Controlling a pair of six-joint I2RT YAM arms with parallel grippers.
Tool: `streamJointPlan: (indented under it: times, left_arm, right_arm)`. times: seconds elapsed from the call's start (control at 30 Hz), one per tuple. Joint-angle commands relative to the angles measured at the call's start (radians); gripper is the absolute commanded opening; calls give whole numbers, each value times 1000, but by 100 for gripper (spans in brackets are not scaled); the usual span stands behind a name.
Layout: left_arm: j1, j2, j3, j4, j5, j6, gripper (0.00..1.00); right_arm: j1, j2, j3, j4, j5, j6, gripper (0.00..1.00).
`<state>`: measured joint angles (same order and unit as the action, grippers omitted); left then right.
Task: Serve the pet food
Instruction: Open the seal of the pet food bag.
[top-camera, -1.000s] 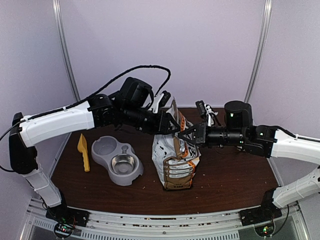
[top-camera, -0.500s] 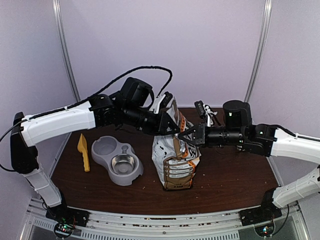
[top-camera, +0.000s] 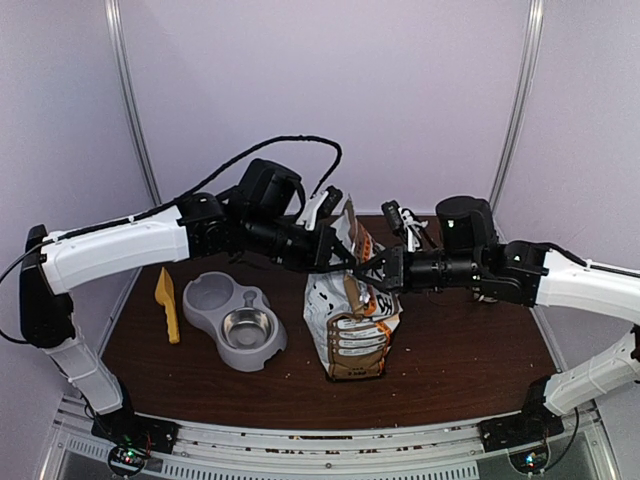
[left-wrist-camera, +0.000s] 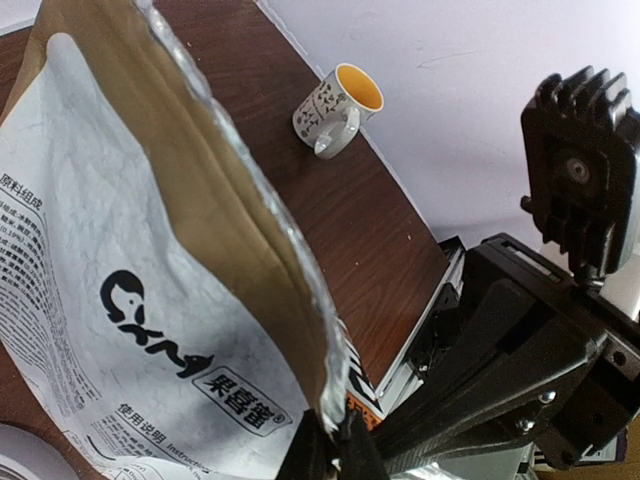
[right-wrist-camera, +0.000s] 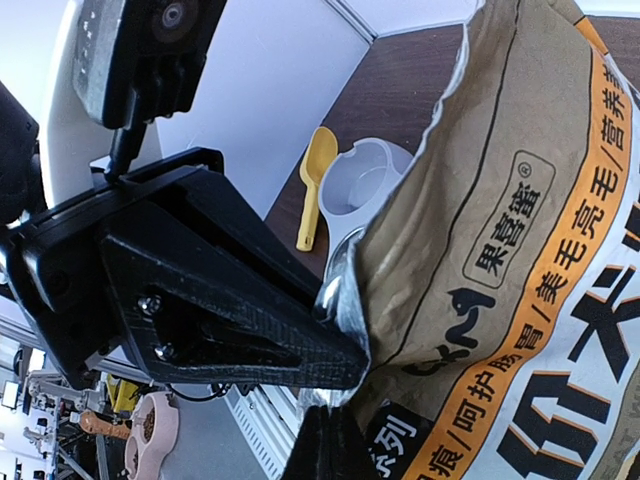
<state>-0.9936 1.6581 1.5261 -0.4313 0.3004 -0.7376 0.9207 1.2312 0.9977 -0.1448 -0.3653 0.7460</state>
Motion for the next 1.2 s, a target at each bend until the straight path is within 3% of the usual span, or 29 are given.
streamJointPlan:
  times: [0.0,0.2,0.5,0.73,0.83,1.17]
  left_arm:
    - [-4,-40,-26,76,3,4,0]
    - [-4,-69,-32,105,-15,3,0]
    - [-4,-122,-88,208,13,-18,0]
    - [-4,-102,-82,159,-9,-30,0]
    - [-3,-86,-81,147,-9,-45,10]
    - [-4,-66,-76,118,-10,-65,24]
  right_arm:
    - [31,10,63,-135,72,-74,0]
    - [70,33,132,-319,282,-159,0]
    - [91,74,148,-361,368,-140,0]
    - [91,50,143,-305,249,-146,0]
    - [91,44,143,-282,202,-146,0]
    - [91,22,135,-266,198,-145,0]
